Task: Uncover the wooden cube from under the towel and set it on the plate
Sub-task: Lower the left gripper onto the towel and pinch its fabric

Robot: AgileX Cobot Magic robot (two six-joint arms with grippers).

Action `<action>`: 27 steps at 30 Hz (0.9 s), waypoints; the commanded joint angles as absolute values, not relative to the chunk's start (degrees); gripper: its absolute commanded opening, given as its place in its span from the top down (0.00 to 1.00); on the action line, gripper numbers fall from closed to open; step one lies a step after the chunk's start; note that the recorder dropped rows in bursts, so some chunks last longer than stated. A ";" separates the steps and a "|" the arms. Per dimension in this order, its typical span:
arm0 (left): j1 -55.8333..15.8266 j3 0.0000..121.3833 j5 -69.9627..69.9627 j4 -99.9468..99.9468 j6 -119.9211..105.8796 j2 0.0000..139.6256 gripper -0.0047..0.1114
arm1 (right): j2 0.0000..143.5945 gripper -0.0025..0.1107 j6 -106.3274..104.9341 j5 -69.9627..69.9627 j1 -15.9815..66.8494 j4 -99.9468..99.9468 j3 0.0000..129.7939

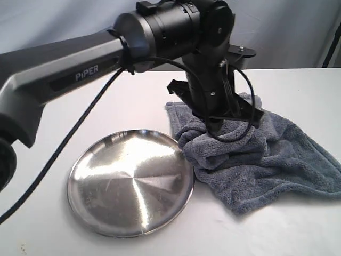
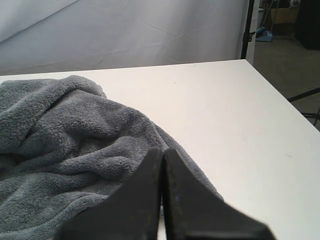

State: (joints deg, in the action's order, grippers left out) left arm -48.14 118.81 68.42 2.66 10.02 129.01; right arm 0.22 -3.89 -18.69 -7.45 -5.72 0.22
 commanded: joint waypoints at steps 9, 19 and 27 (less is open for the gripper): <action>-46.93 107.45 63.83 9.97 0.58 120.40 0.96 | 0.00 0.98 -4.18 -18.69 -7.37 -5.98 0.00; -46.93 83.23 34.86 8.31 -4.81 111.81 0.96 | 0.00 0.98 -4.18 -18.69 -7.37 -5.98 0.00; -46.83 82.13 33.17 6.85 -4.81 116.84 0.68 | 0.00 0.98 -4.18 -18.69 -7.37 -5.98 0.00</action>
